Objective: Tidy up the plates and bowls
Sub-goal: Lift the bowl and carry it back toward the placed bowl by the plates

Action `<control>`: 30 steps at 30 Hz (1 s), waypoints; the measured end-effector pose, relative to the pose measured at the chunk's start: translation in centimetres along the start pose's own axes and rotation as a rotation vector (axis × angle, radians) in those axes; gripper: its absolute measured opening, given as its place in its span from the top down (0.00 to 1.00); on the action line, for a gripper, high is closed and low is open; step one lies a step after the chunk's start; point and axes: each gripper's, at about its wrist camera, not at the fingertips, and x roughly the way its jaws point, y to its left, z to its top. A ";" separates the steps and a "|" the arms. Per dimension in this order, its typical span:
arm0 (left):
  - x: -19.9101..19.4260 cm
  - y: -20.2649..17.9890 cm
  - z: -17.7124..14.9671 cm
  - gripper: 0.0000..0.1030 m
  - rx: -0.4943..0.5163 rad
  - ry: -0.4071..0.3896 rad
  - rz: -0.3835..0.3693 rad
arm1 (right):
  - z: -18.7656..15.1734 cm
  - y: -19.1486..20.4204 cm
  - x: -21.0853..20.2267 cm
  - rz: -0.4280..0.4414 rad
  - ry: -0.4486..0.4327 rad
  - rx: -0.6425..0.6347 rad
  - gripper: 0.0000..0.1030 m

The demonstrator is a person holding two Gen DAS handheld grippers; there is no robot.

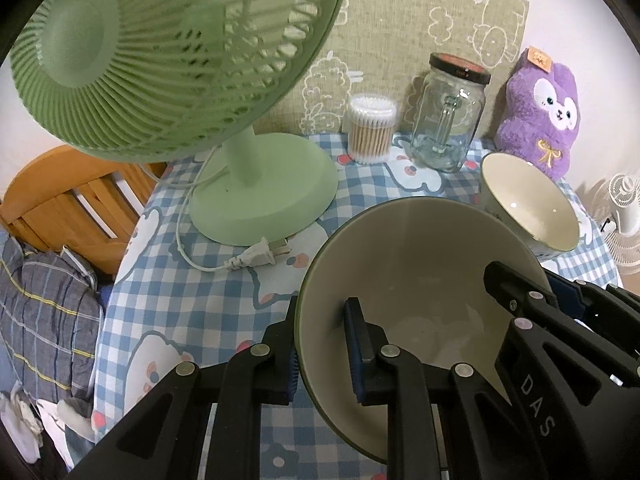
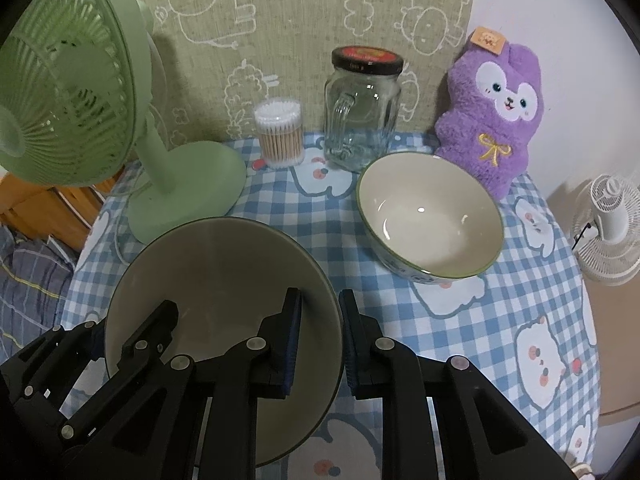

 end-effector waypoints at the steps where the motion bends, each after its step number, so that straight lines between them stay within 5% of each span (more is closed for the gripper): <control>1: -0.3 -0.1 0.0 0.83 -0.001 -0.004 0.000 | 0.0 -0.1 -0.4 0.001 -0.004 -0.001 0.78; 30: -11.4 -2.7 -0.1 0.83 -0.032 -0.121 0.021 | -0.5 -2.6 -12.0 0.015 -0.122 -0.023 0.78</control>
